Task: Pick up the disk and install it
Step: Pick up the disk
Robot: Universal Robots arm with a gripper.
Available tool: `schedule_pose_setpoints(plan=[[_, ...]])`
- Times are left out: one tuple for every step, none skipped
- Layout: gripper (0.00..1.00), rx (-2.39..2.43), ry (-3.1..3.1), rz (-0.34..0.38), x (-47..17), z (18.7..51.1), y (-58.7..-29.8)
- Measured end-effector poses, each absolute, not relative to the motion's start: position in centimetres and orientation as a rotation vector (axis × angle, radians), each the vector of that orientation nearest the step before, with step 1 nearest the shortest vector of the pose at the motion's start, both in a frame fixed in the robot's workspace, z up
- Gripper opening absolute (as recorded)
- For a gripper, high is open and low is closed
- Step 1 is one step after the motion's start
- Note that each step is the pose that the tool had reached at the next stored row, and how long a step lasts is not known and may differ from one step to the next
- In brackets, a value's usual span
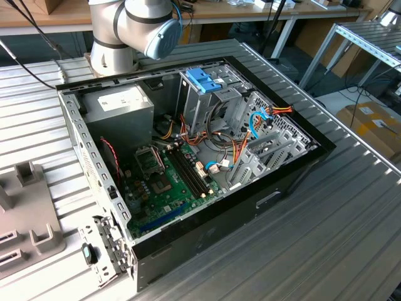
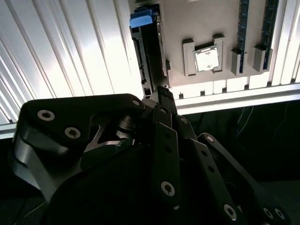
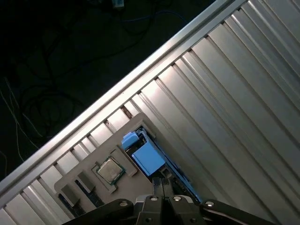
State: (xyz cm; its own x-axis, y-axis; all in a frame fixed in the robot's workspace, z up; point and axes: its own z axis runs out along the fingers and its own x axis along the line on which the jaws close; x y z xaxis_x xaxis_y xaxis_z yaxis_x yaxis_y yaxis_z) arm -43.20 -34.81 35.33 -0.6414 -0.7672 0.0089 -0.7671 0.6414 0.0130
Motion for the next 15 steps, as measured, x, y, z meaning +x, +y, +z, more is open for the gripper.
schedule_pose_setpoints(plan=[[0.11,1.346,-2.823,-0.012,-43.2,35.33,-34.81],[0.11,1.365,-2.814,-0.012,-43.2,35.33,-34.81],[0.11,1.376,-2.809,-0.012,-43.2,35.33,-34.81],[0.11,1.386,-2.804,-0.012,-43.2,35.33,-34.81],[0.11,1.406,-2.794,-0.012,-43.2,35.33,-34.81],[0.11,1.426,-2.784,-0.012,-43.2,35.33,-34.81],[0.11,1.438,-2.778,-0.012,-43.2,35.33,-34.81],[0.11,1.447,-2.773,-0.012,-43.21,35.33,-34.81],[0.11,1.46,-2.766,-0.011,-43.2,35.33,-34.81],[0.11,1.47,-2.761,-0.011,-43.2,35.33,-34.81],[0.11,1.481,-2.755,-0.011,-43.2,35.33,-34.81],[0.11,1.489,-2.751,-0.011,-43.2,35.33,-34.81],[0.11,1.499,-2.745,-0.011,-43.2,35.33,-34.81],[0.11,1.508,-2.74,-0.011,-43.2,35.33,-34.81],[0.11,1.518,-2.735,-0.011,-43.2,35.33,-34.81]])
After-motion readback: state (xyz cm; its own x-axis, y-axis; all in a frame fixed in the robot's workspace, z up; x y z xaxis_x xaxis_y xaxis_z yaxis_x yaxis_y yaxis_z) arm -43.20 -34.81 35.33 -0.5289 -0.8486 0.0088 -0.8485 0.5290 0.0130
